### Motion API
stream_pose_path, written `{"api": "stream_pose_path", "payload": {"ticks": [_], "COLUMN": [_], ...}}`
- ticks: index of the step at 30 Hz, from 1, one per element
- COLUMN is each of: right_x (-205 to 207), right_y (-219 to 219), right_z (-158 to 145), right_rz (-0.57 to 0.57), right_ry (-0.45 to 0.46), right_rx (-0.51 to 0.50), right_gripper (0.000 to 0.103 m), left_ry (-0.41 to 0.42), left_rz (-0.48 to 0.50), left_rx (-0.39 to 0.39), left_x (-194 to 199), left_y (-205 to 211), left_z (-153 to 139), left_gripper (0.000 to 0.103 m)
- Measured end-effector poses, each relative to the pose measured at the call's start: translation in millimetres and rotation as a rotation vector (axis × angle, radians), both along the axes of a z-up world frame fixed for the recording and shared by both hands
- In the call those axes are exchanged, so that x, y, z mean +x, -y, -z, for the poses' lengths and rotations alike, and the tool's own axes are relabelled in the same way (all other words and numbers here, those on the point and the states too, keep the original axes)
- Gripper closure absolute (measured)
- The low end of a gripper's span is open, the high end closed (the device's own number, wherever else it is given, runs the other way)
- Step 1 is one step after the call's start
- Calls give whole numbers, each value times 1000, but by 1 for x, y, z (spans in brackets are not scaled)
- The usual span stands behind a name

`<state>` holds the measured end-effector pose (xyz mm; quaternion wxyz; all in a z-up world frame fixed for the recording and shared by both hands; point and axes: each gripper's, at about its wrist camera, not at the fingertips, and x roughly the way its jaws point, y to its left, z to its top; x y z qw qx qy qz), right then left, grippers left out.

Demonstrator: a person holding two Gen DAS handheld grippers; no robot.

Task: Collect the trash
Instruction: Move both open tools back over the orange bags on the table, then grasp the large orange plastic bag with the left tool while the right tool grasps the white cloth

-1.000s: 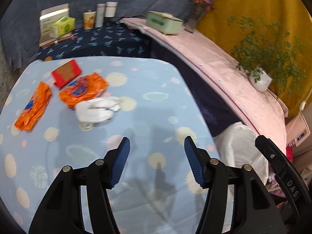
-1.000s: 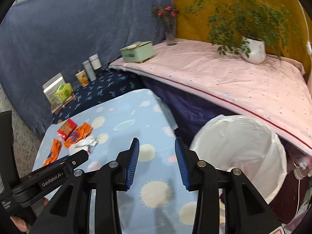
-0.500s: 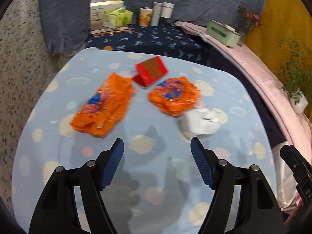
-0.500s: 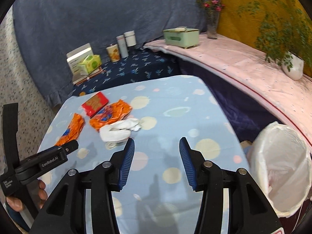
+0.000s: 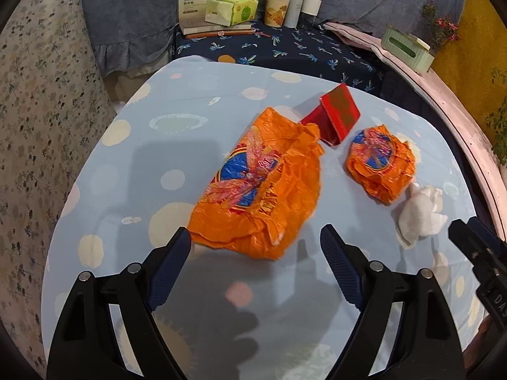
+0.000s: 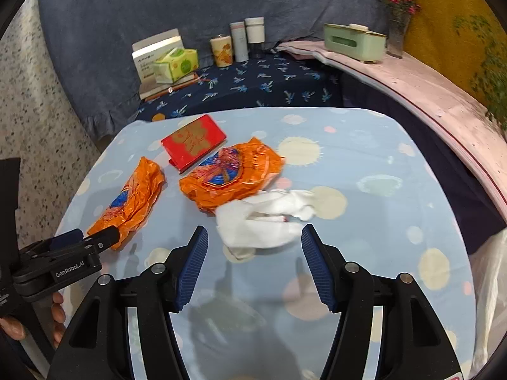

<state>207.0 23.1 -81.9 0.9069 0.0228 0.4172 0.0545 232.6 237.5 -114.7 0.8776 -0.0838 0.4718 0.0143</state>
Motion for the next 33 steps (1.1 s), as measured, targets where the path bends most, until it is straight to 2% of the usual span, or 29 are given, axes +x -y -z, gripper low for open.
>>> {"api": "stream_pose_path", "payload": {"ticks": [6,8,10,11,15,17,19,22,33], "right_x": [19,22,26,26,26,26,25,20,-16], "right_y": [-19,-20,-22,-22,-18,-14,-11,-9,19], "right_z": [20,27,34,37,42,43,42,40,9], "right_rz": [-15,-12,-8,-7,10,16,14,3,30], "right_ry": [-36,-49,-65,-72,-77,-82,-86,-91,-35], "right_rx": [-28,-29,-34,-34,-43,-27,-18,-11,39], "right_gripper": [43,43,44,45,64,69,79,92,94], "left_ry": [-16,-23,-40,-32,-28,-28,-27,-22,7], "left_rz": [25,36,45,41,60,68,81,87,132], "left_rx": [-12,-20,-37,-29,-29,-27,-29,-27,-61], "left_x": [14,17,19,19,20,21,20,14,-17], "left_y": [0,2,4,5,11,16,21,28,70], "left_z": [14,18,23,22,22,22,21,18,-10], "left_gripper": [26,34,49,50,77,83,89,91,92]}}
